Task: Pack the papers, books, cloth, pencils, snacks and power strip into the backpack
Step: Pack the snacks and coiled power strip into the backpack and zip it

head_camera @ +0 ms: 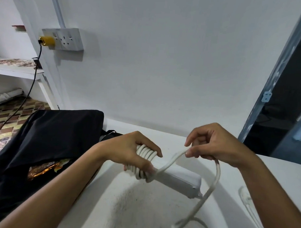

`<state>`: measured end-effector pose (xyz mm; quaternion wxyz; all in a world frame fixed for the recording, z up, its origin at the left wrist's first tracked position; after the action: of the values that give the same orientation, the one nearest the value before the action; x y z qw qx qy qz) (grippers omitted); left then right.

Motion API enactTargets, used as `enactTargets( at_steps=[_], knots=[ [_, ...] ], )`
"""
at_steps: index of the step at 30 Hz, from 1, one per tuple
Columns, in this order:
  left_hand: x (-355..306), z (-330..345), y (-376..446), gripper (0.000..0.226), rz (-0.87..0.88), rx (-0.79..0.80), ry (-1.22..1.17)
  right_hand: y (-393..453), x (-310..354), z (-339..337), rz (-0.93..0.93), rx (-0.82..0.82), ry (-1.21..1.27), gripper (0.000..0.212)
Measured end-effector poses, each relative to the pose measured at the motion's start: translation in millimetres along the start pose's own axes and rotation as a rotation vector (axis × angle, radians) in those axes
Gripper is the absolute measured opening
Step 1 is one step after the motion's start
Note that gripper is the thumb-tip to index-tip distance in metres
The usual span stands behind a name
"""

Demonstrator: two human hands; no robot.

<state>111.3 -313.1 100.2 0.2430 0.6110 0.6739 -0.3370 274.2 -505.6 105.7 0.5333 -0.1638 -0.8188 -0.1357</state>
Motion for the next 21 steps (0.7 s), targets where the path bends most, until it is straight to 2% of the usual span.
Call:
enactTargets(
  at_steps=[4,5,7,8,10,12,15,17,19,21],
  knots=[
    [22,12,4,0.055,0.140,0.037,-0.406,12,-19,25,0.005,0.111,0.327,0.017],
    [26,16,6,0.059,0.154,0.025,-0.526,14,-19,35,0.001,0.079,0.375,0.014],
    [31,24,10,0.067,0.155,-0.012,-0.776,15,-26,57,0.036,-0.096,0.531,0.025],
    [33,28,12,0.073,0.151,-0.035,-0.887,18,-29,68,0.032,-0.171,0.529,0.028],
    [35,34,16,0.077,0.142,-0.068,-1.055,23,-40,89,-0.080,-0.292,0.360,0.036],
    [34,37,16,0.071,0.119,-0.097,-1.160,25,-43,102,-0.133,-0.352,0.198,0.043],
    [35,41,14,0.076,0.042,-0.168,-1.249,24,-42,106,-0.145,-0.327,-0.021,0.043],
    [36,43,15,0.076,0.001,-0.191,-1.225,23,-39,105,-0.100,-0.273,-0.135,0.032],
    [34,44,17,0.058,-0.012,-0.214,-1.189,23,-38,99,-0.019,-0.240,-0.159,0.024],
    [35,44,18,0.043,-0.055,-0.274,-1.189,23,-38,95,0.057,-0.249,-0.041,0.024]
  ],
)
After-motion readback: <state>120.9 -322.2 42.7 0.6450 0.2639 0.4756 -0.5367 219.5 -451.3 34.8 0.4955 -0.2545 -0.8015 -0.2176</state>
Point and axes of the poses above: each hand's wrist, its own y-axis towards the middle knuckle, its own z-axis out of the palm, x = y × z, the point moved 1 cm from there along y, towards the middle knuckle, and after that the axes turned 1 degree about y, right-handed, at the moved point
